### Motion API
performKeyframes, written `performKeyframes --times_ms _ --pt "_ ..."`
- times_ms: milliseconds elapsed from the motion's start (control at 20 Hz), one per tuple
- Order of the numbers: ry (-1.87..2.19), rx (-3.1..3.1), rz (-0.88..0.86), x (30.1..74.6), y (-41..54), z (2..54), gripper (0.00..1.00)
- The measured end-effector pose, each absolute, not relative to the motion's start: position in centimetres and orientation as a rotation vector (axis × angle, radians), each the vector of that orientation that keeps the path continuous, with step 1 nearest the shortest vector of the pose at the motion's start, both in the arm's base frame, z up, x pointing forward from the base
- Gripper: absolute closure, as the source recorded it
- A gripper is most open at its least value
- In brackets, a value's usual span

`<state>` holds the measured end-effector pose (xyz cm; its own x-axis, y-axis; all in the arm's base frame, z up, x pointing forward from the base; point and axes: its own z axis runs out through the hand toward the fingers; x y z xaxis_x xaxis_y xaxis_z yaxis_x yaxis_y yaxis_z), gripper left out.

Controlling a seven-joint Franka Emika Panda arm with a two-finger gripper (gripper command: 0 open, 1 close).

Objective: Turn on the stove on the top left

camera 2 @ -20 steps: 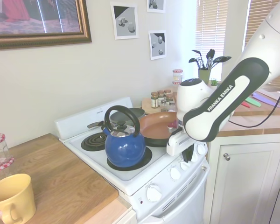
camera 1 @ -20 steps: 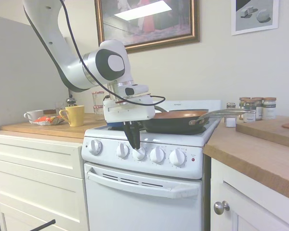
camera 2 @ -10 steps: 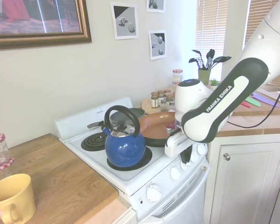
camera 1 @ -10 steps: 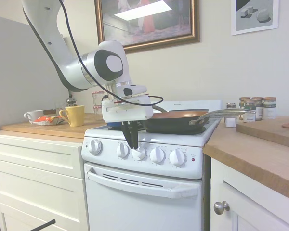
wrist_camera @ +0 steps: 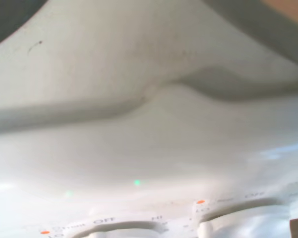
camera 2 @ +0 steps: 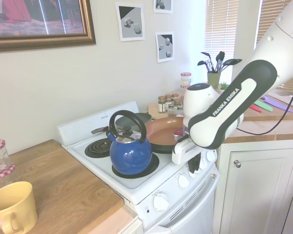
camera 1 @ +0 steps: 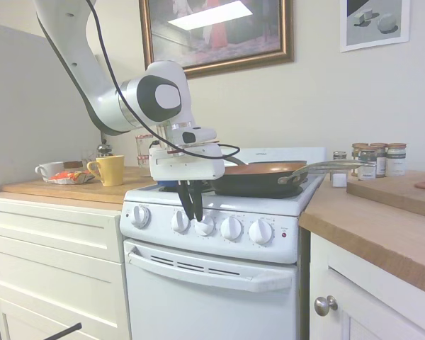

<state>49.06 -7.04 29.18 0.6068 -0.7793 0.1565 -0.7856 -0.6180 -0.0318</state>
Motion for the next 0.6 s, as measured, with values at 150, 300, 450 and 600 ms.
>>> performKeyframes --times_ms 150,300,450,600 --pt "-1.363 2.799 0.241 49.1 -7.2 29.3 1.00" --pt "-1.376 2.829 0.233 49.3 -7.4 29.5 1.00" --pt "-1.395 2.852 0.222 49.3 -7.7 29.6 1.00" --pt "-1.417 2.873 0.199 49.2 -8.3 29.3 1.00"
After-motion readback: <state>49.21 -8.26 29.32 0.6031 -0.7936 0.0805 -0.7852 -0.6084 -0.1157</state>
